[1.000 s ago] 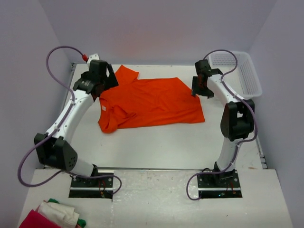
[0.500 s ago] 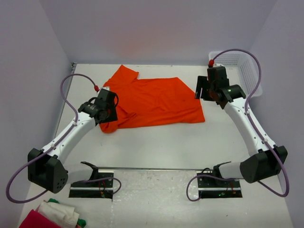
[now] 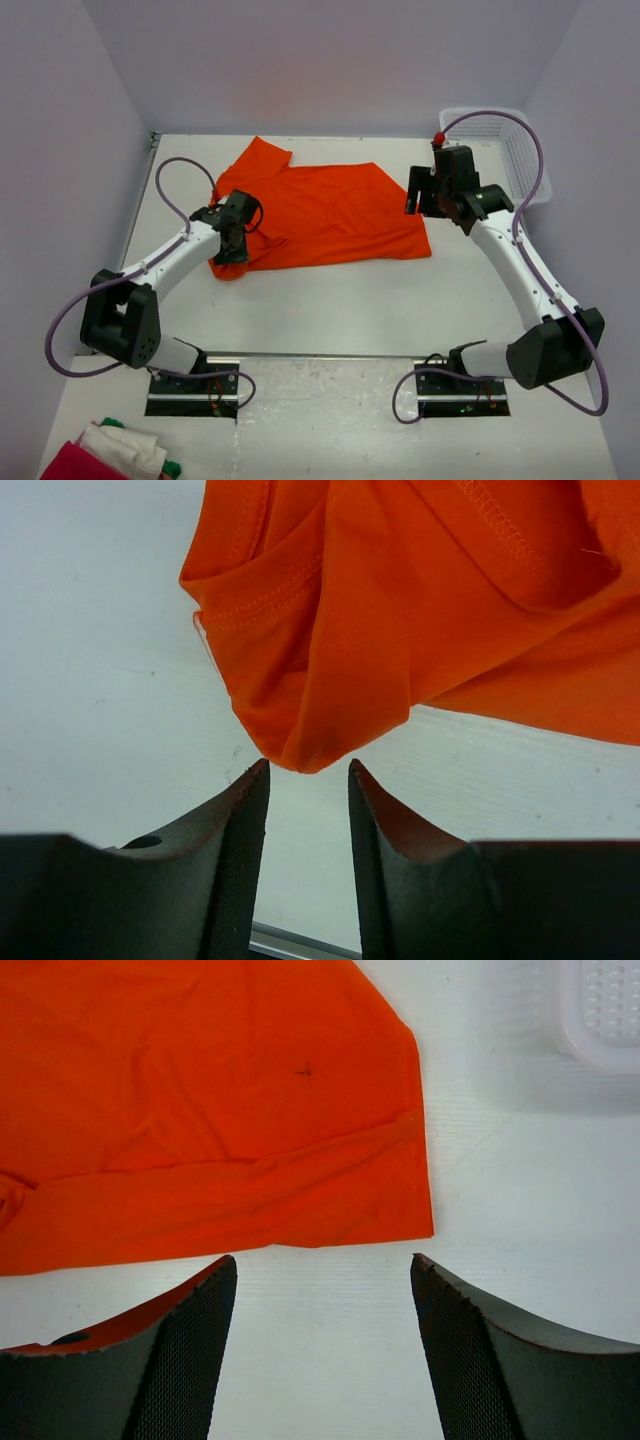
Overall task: Fold and stack the t-shirts
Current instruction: Fold the flattened tshirt in 1/3 of the way
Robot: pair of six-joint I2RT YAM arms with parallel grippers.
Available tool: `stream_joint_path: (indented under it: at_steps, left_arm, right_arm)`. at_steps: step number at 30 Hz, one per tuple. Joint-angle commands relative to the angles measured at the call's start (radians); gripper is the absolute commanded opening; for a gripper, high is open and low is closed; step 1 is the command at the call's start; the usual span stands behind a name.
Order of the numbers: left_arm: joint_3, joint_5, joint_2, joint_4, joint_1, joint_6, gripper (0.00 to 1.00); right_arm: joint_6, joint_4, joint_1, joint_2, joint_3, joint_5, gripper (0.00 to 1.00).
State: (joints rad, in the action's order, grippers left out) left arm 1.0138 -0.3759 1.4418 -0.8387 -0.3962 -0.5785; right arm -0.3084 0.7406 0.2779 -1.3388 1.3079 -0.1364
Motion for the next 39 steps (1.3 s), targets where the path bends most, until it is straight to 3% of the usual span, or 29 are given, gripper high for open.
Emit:
stream_joint_path:
  at_steps: [1,11,15,17,18,31,36,39]
  left_arm:
    - [-0.015,-0.053,0.029,0.012,-0.007,0.029,0.37]
    - [-0.020,-0.060,0.109,0.049,-0.004,0.055,0.37]
    - [-0.021,-0.061,0.123,0.059,0.010,0.066,0.21]
    - [-0.023,-0.061,0.126,0.061,0.029,0.072,0.10]
    - [-0.023,-0.063,0.124,0.061,0.037,0.077,0.00]
    - [0.063,-0.173,0.080,0.026,0.094,0.043,0.00]
    - [0.083,-0.212,0.123,0.038,0.097,0.065,0.00]
    - [0.085,-0.212,0.155,0.050,0.099,0.075,0.00]
  right_arm:
    - [0.017,-0.038,0.000,0.030,-0.006,0.020,0.71]
    - [0.017,-0.044,-0.002,0.023,-0.010,0.023,0.71]
    - [0.017,-0.047,0.000,0.017,-0.013,0.023,0.71]
    - [0.017,-0.049,0.000,0.009,-0.015,0.023,0.71]
    - [0.017,-0.047,-0.002,0.006,-0.015,0.026,0.71]
    - [-0.073,0.029,-0.014,-0.223,0.007,-0.103,0.72]
    - [-0.090,0.066,-0.060,-0.339,0.017,0.001,0.70]
    - [-0.095,0.095,-0.069,-0.384,0.027,-0.028,0.70]
